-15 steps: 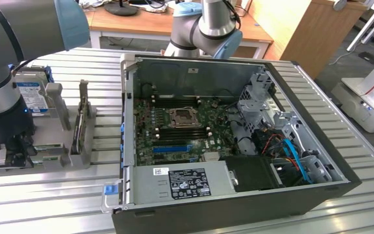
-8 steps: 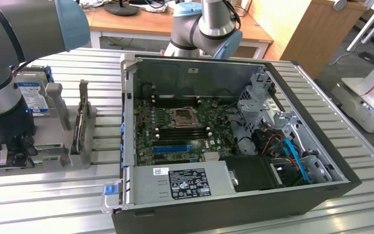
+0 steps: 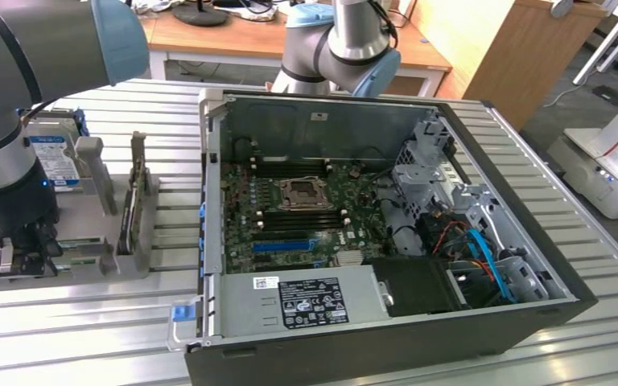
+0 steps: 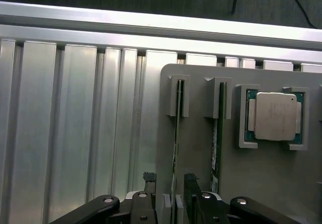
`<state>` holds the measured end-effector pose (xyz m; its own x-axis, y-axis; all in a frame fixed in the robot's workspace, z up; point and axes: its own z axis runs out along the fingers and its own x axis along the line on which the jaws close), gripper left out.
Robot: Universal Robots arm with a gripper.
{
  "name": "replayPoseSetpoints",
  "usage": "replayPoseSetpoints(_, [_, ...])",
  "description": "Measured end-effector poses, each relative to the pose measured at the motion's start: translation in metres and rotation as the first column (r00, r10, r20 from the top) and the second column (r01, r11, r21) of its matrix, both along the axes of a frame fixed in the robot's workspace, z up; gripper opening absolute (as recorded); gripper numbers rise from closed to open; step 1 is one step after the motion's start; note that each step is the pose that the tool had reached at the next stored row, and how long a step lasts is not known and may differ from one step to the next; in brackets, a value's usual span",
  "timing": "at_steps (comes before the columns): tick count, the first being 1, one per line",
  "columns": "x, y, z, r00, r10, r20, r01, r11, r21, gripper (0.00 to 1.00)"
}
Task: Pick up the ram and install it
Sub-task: 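Pick up the ram and move it above insertion slot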
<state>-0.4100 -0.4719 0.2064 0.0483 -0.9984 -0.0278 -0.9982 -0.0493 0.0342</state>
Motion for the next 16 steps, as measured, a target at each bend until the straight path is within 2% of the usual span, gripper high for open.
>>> replayPoseSetpoints(4, [0.0,0.0032,0.0,1.0,0.0,0.0001,0.0,1.0,0.0,0.36])
replayPoseSetpoints(16, [0.0,0.0034,-0.0031,1.0,0.0,0.0003,0.0,1.0,-0.0007,0.36])
